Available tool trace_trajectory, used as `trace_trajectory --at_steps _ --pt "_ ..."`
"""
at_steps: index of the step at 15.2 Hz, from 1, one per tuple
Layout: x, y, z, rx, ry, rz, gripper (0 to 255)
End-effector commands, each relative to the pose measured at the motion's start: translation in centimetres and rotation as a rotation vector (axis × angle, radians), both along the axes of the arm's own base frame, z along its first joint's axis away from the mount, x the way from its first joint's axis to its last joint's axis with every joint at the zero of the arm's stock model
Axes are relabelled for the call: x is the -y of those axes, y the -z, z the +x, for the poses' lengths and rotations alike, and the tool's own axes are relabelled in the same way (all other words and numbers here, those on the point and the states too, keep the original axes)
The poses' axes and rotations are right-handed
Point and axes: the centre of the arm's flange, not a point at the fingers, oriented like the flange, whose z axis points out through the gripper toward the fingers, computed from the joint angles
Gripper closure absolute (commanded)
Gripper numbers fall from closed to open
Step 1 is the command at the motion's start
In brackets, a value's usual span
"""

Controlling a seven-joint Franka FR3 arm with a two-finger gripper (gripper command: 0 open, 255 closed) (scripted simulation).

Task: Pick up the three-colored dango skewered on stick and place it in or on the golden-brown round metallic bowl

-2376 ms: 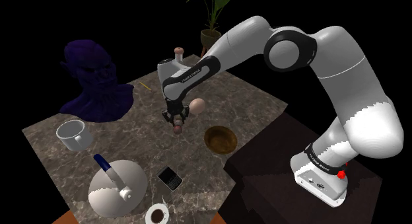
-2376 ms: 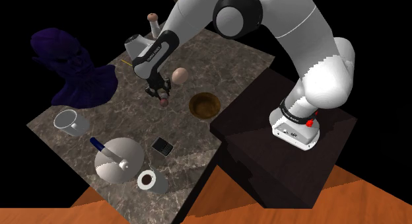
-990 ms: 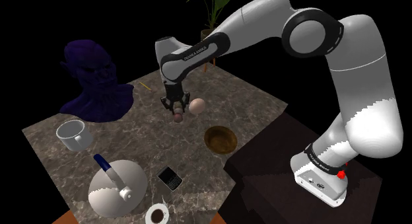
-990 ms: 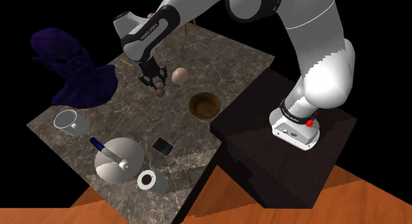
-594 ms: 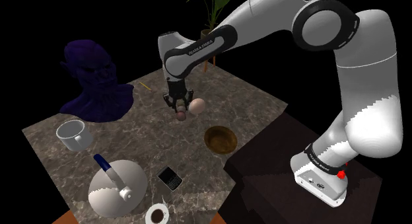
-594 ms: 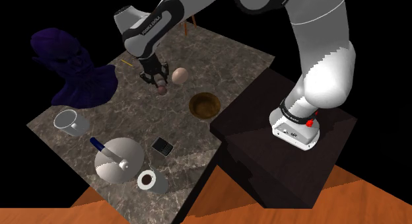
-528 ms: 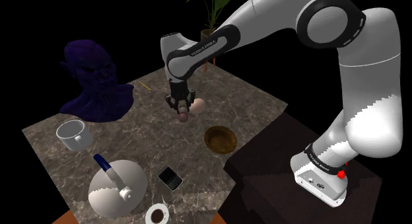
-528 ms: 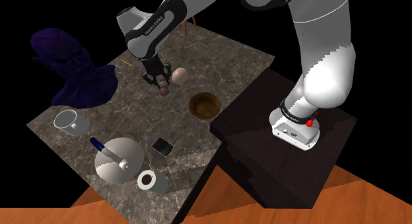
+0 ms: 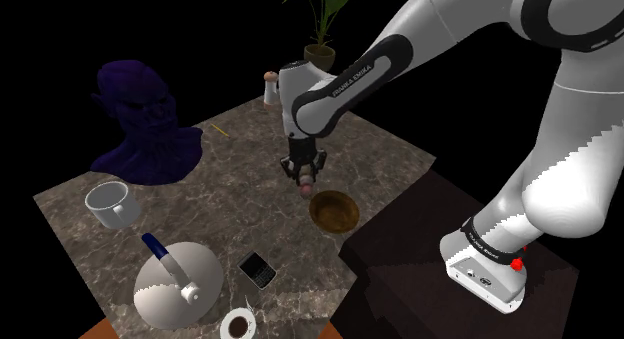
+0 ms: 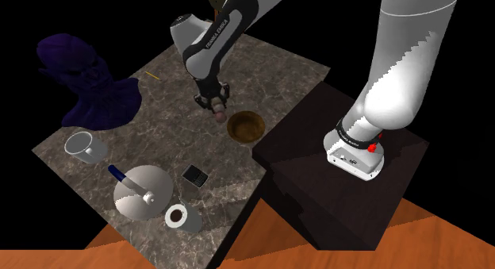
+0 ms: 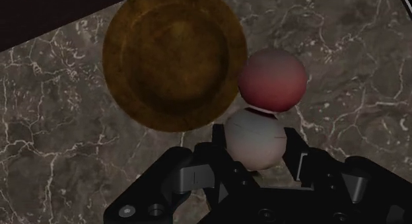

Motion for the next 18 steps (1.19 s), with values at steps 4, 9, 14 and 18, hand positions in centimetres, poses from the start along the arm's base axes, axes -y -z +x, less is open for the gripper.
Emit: trace_trajectory --at_steps 4,9,14,18 --pt "2.6 -0.5 -6.2 0.001 0.000 0.000 255" --pt "4.6 -0.2 -11.2 0.001 0.000 0.000 255" --pt "4.6 2.4 -11.2 0.001 0.000 0.000 255" --pt "4.6 4.5 -11.2 0.001 0.000 0.000 255"
